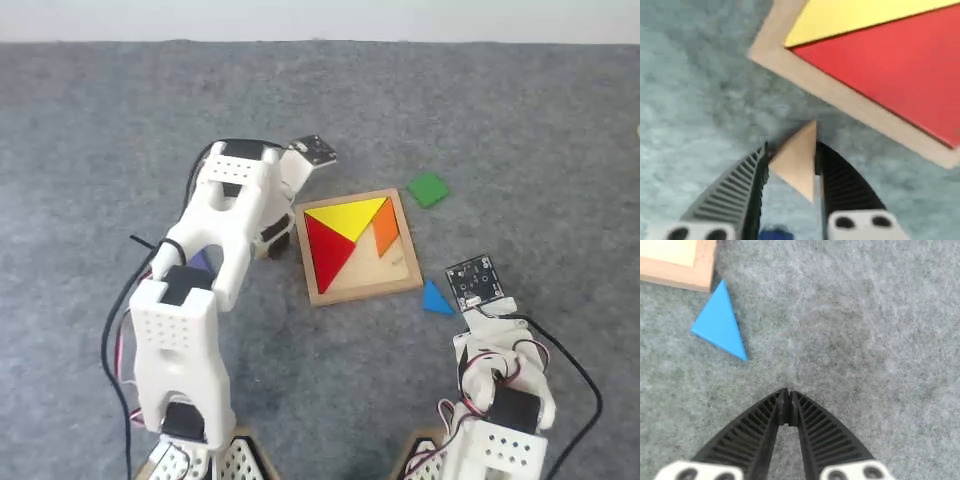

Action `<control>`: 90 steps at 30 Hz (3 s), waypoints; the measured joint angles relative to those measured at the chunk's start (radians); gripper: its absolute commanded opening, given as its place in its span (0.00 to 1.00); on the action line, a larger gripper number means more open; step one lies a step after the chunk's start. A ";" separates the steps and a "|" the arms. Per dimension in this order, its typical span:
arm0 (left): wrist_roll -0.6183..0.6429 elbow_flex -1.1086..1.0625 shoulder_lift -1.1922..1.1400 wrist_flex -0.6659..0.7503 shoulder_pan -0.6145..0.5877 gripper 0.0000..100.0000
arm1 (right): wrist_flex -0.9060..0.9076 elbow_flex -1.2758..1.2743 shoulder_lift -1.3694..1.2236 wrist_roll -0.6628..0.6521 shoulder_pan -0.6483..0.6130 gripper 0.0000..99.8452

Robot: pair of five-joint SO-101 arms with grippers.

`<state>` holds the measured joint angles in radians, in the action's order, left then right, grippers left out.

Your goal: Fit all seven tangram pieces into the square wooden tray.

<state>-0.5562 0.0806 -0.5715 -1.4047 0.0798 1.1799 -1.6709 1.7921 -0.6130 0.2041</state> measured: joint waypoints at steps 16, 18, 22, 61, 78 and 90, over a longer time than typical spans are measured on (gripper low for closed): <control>0.339 -0.002 0.206 -0.121 0.193 0.05 | 0.000 0.000 0.000 0.000 0.000 0.01; 0.433 -0.002 0.206 -0.103 0.250 0.05 | 0.000 0.000 0.000 0.000 0.000 0.01; 0.600 -0.002 0.206 -0.017 0.348 0.02 | 0.000 0.000 0.000 0.000 0.000 0.01; 0.804 0.634 -0.262 -0.173 0.345 0.16 | 0.000 0.000 0.000 0.000 0.000 0.01; 0.704 0.634 -0.264 -0.103 0.245 0.16 | 0.000 0.000 0.000 0.000 0.000 0.01; 0.675 0.578 -0.264 -0.103 0.385 0.16 | 0.000 0.000 0.000 0.000 0.000 0.01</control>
<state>0.1189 0.6590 -0.8355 -1.5075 0.4649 1.1799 -1.6709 1.7921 -0.6130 0.2041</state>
